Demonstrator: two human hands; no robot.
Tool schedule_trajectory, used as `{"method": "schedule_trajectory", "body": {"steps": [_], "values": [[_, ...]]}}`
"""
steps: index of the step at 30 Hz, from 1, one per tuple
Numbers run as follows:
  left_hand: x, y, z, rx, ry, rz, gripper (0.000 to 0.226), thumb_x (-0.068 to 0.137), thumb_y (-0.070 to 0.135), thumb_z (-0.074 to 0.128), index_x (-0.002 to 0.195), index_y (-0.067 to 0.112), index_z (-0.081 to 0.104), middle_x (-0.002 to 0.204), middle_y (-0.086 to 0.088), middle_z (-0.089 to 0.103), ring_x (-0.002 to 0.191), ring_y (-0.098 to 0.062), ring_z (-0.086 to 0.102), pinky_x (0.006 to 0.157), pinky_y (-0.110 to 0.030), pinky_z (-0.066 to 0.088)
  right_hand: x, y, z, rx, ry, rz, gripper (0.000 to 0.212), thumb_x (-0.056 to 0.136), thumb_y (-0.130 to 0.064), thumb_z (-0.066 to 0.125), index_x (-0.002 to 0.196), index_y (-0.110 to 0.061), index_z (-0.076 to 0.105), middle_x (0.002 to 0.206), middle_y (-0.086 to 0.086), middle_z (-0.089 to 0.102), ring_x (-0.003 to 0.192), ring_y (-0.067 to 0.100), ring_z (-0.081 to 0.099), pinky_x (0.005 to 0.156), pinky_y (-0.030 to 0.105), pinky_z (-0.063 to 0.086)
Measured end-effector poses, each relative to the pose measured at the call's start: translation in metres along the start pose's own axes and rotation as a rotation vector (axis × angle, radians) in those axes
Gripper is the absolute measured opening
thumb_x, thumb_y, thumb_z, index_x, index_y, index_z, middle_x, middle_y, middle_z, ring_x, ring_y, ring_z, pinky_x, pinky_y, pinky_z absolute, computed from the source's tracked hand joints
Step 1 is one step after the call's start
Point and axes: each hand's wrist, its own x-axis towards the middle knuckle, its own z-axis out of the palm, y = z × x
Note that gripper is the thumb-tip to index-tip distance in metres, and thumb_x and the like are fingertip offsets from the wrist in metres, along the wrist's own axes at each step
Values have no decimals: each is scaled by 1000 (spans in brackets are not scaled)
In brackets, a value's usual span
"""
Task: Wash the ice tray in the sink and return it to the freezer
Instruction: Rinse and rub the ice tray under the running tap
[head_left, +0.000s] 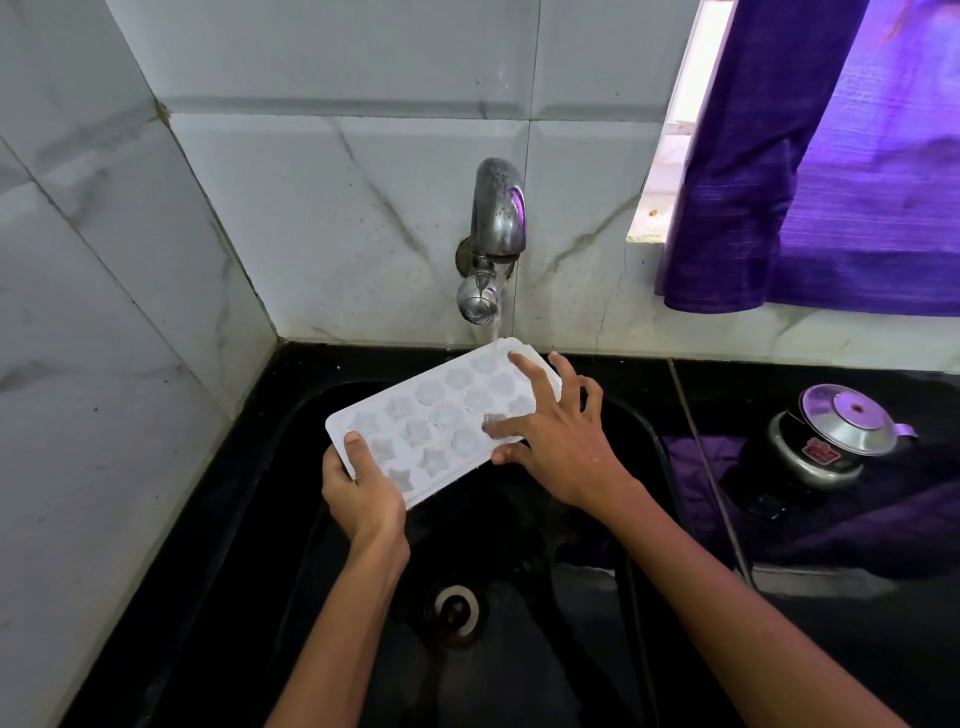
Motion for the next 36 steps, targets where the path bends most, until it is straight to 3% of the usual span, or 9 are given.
{"method": "schedule_trajectory", "body": {"steps": [4,6,10,15,18,22,27,31,36], "values": [[-3,-1,4,-3,36,-24,28,101,35,40,117,17,55,94,4,62,79,-11,62,60,-23,48,3,-1,-5,3,84,28,28,78,-51,65,104,-43,68,158,-7,0,138,26,-18,108,49,-7],[-4,-2,4,1,44,-25,26,101,36,39,113,20,54,94,4,63,83,-15,64,66,-27,51,7,-1,-7,1,88,38,28,74,-52,67,100,-42,69,158,-7,0,140,29,-15,108,50,-6],[-4,-3,2,10,49,-29,24,101,37,39,111,20,53,95,4,63,87,-18,64,70,-30,51,12,0,-7,-11,-41,-4,32,81,-50,62,113,-44,63,157,-3,-12,137,28,-24,110,54,-6],[-5,-2,1,12,44,-17,34,101,36,39,123,16,53,102,1,63,86,-16,63,63,-23,49,11,1,-9,-50,20,9,33,73,-56,67,101,-40,69,157,-7,-8,138,28,-22,109,52,-7],[-7,-2,1,13,30,-21,33,101,35,39,124,15,53,93,6,61,79,-11,62,58,-20,46,11,4,-11,-80,-15,19,42,71,-66,60,105,-42,66,158,-5,-11,138,30,-23,107,53,-9],[-8,-2,0,16,2,-23,34,101,35,39,123,15,54,93,5,62,77,-9,61,59,-21,47,5,6,-13,-26,-84,-5,38,77,-60,60,110,-40,66,157,-5,-14,138,29,-23,111,54,-7],[-9,-5,-1,42,-51,-9,36,100,36,40,124,14,55,110,-4,65,93,-20,65,69,-27,51,-5,10,-20,29,-9,24,35,61,-58,75,87,-35,73,156,-9,2,140,28,-8,111,50,-2],[-12,-6,1,51,-114,-26,34,100,35,42,124,15,56,107,-4,66,85,-15,65,62,-25,50,-5,17,-25,76,-1,48,45,45,-66,77,75,-33,69,152,-12,16,139,23,0,109,50,2],[-17,-5,5,54,-194,-45,29,100,34,42,118,17,57,93,3,67,79,-12,66,57,-23,50,2,13,-25,232,-23,45,44,61,-71,67,82,-36,50,149,-12,22,144,15,-3,112,52,-2]]}}
